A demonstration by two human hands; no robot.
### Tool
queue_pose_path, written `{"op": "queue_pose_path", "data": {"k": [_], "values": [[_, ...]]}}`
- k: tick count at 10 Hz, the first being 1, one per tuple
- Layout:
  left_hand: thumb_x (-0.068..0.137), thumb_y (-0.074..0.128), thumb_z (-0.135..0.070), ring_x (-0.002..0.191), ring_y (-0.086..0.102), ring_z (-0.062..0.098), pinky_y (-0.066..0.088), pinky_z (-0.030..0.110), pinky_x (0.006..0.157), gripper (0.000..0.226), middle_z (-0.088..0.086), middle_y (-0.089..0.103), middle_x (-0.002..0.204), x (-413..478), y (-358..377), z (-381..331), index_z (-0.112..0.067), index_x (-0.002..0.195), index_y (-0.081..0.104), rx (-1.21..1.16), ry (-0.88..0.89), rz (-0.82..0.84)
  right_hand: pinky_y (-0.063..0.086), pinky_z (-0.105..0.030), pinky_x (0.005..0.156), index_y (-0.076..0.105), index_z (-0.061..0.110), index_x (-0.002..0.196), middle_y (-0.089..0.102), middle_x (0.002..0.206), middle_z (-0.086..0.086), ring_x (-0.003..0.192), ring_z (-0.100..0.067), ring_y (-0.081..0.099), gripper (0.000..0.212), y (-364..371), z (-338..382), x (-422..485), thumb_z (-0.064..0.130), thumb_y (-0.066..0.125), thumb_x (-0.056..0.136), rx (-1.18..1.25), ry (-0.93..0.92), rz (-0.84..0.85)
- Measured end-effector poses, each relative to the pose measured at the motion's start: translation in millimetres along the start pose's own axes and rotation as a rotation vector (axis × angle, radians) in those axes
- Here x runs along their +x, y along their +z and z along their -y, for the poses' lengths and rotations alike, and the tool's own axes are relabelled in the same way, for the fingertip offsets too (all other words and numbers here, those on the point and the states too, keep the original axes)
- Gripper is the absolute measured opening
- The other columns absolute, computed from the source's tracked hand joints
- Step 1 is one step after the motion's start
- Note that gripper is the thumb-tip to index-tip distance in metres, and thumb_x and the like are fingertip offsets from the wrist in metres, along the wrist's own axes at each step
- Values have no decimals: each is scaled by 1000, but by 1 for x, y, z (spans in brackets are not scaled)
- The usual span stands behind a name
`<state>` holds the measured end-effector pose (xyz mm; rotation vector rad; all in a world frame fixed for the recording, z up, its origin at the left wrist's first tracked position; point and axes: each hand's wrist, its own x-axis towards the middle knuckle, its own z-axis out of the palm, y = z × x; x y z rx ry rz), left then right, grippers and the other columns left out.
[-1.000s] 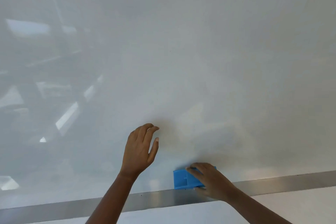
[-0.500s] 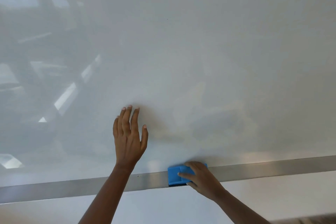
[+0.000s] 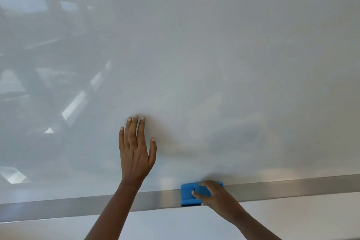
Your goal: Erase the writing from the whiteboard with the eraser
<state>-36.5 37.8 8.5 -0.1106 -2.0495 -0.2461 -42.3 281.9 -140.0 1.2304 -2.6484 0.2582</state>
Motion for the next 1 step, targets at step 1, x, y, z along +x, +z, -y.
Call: {"op": "queue_pose_path", "data": {"k": [1], "values": [[95,28,-31,133,20,31,10,39,112,50,15,23,141,5,-3,-2,0,134,29,-27,-9,-29,54,-16,70,71,37,97,72,91,6,83,-8,67,45,-14,-1,3,42,87,56,-16,-117,-71]]}}
